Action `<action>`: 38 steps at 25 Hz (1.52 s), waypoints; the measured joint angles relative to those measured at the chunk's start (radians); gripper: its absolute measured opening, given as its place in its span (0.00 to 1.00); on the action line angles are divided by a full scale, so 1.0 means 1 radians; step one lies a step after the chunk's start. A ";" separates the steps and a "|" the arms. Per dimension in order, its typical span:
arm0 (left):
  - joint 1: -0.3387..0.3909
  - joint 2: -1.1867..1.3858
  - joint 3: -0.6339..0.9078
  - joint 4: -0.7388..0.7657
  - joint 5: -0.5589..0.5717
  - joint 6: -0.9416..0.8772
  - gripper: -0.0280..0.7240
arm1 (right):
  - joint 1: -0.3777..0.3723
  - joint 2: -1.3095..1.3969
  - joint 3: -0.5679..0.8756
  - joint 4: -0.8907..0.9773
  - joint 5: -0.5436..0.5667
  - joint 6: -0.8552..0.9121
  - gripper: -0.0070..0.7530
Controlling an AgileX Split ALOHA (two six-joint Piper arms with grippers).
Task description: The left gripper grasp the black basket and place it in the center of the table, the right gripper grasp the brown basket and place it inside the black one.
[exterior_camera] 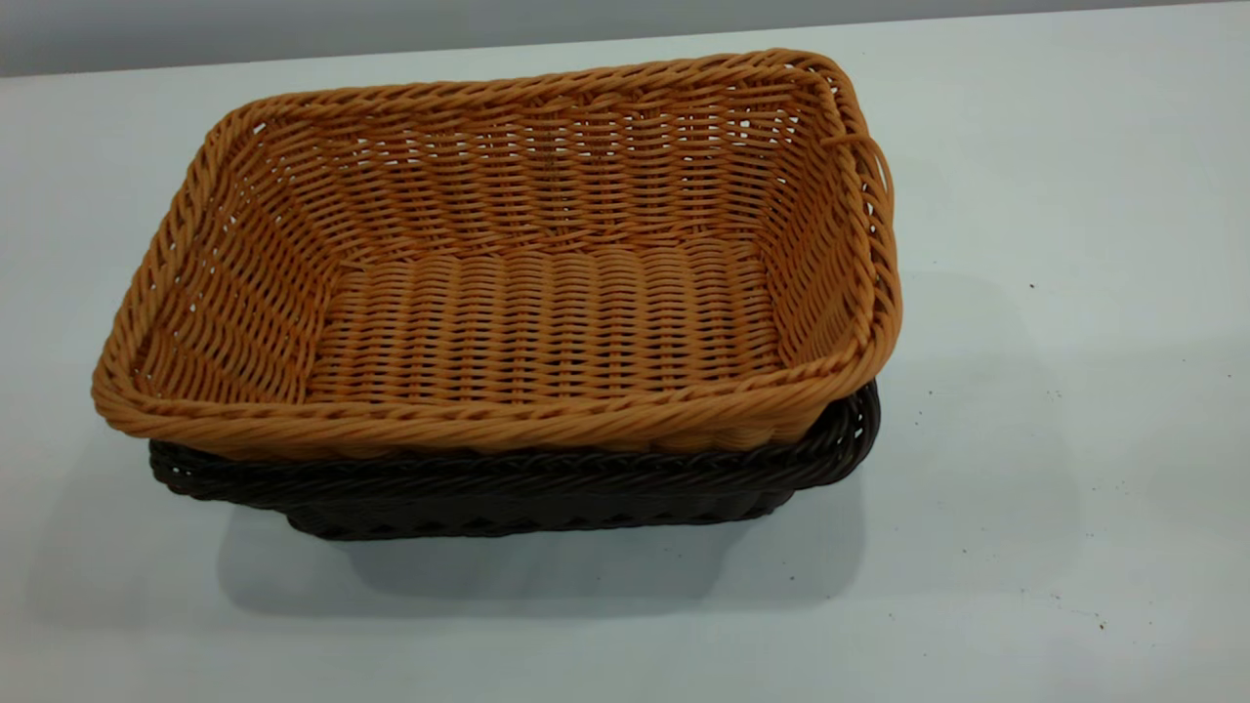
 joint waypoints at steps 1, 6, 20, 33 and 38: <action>0.000 -0.006 0.002 -0.003 0.009 0.000 0.04 | 0.000 0.000 0.000 0.000 0.001 0.000 0.01; 0.000 -0.016 0.002 -0.009 0.021 0.000 0.04 | 0.000 0.000 0.000 0.000 0.002 0.008 0.01; 0.000 -0.016 0.002 -0.010 0.021 0.000 0.04 | -0.080 0.000 0.000 0.001 0.002 0.001 0.01; 0.030 -0.015 0.002 -0.010 0.021 0.001 0.04 | -0.478 0.000 0.000 0.003 0.002 0.008 0.01; 0.151 -0.015 0.002 -0.011 0.021 0.002 0.04 | -0.478 0.000 0.000 0.004 0.002 0.008 0.01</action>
